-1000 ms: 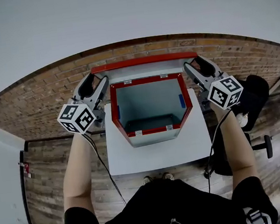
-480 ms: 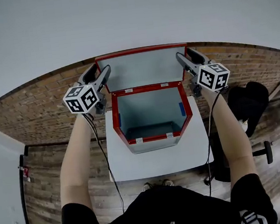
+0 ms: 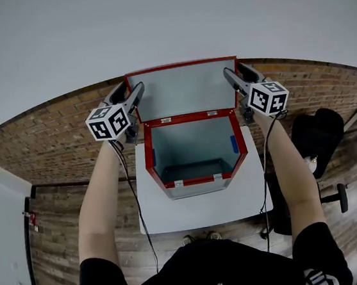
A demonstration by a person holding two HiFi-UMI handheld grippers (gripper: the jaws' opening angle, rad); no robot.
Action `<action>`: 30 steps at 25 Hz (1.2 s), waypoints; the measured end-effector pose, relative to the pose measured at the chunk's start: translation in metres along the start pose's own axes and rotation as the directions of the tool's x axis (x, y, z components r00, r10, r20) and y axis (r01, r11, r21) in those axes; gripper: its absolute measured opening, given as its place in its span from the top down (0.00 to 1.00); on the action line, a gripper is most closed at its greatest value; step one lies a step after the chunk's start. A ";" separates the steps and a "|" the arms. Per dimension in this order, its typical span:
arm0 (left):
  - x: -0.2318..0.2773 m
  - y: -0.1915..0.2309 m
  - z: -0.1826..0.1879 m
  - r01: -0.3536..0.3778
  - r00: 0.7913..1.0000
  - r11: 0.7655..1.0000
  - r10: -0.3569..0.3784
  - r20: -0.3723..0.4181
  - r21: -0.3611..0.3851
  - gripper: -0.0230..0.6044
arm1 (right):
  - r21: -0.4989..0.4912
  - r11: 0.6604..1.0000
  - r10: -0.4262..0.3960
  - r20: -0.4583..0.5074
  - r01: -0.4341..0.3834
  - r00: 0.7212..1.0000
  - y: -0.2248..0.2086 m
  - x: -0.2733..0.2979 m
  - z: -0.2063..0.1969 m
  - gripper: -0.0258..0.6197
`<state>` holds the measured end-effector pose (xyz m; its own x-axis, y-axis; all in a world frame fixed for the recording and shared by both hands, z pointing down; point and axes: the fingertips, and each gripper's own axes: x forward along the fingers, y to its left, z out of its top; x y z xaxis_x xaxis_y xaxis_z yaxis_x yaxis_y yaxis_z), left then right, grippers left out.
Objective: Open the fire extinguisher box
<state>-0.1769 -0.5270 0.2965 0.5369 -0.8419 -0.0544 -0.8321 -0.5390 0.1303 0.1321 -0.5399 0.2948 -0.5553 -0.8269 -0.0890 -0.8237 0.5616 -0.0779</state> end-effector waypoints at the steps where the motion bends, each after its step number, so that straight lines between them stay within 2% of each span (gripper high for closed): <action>1: 0.001 0.001 0.000 -0.001 1.000 1.000 0.001 -0.001 0.000 0.46 | 0.000 1.000 -0.001 0.001 0.001 1.000 -0.001 0.001 -0.001 0.57; 12: -0.002 0.001 -0.001 0.006 1.000 0.999 -0.006 -0.010 0.034 0.46 | -0.007 1.000 -0.013 0.002 0.013 1.000 -0.006 0.000 -0.003 0.57; 18: -0.031 0.011 0.020 -0.040 0.998 0.998 0.038 0.039 0.051 0.46 | -0.040 0.995 -0.092 0.062 0.094 0.994 -0.017 -0.038 0.025 0.57; 21: -0.055 -0.006 0.031 -0.049 0.995 0.995 0.042 0.088 0.085 0.46 | -0.093 0.990 -0.098 0.084 0.106 0.992 0.003 -0.064 0.038 0.57; 24: -0.080 -0.040 0.033 -0.039 0.992 0.990 0.022 0.122 0.134 0.46 | -0.150 0.985 -0.075 0.097 0.089 0.993 0.035 -0.088 0.041 0.57; 26: -0.100 -0.064 0.031 -0.030 0.989 0.988 0.007 0.150 0.152 0.46 | -0.155 0.985 -0.056 0.113 0.073 0.992 0.058 -0.103 0.039 0.57; 28: -0.122 -0.084 0.026 -0.020 0.983 0.990 -0.006 0.181 0.141 0.47 | -0.145 0.987 -0.056 0.123 0.073 0.991 0.078 -0.119 0.031 0.61; 30: -0.142 -0.100 0.016 -0.023 0.978 0.994 0.000 0.210 0.108 0.53 | -0.151 0.985 -0.061 0.125 0.079 0.990 0.096 -0.135 0.021 0.72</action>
<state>-0.1722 -0.3542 0.2749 0.4958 -0.8283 -0.2610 -0.8545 -0.5189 0.0237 0.1304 -0.3737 0.2783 -0.4856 -0.8492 -0.2075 -0.8731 0.4831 0.0664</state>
